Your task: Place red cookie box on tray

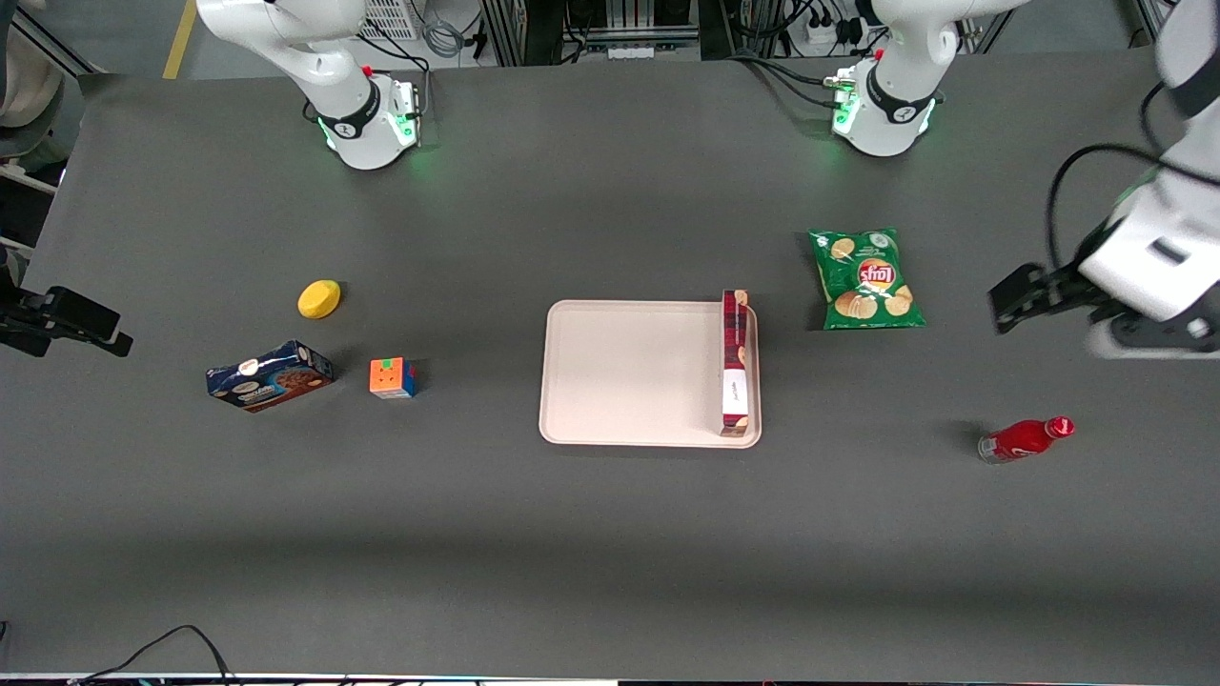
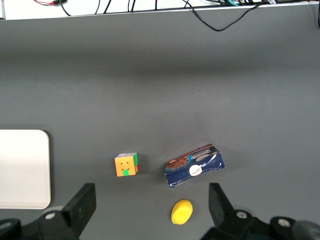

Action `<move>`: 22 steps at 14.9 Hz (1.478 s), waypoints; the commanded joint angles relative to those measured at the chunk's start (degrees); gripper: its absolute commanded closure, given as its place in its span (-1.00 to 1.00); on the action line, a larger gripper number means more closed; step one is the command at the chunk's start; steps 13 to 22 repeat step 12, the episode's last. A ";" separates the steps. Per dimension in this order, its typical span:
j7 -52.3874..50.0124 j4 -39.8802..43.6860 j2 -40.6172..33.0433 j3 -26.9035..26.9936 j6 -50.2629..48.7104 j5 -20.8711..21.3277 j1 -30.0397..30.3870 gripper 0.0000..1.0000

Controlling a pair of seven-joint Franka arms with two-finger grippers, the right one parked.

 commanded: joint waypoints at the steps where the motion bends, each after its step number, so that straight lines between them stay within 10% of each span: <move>1: 7.36 -0.68 -4.33 4.81 -5.17 -0.88 -0.60 -1.00; 22: 9.23 -1.91 -5.21 7.98 -6.68 -1.15 -1.13 -1.00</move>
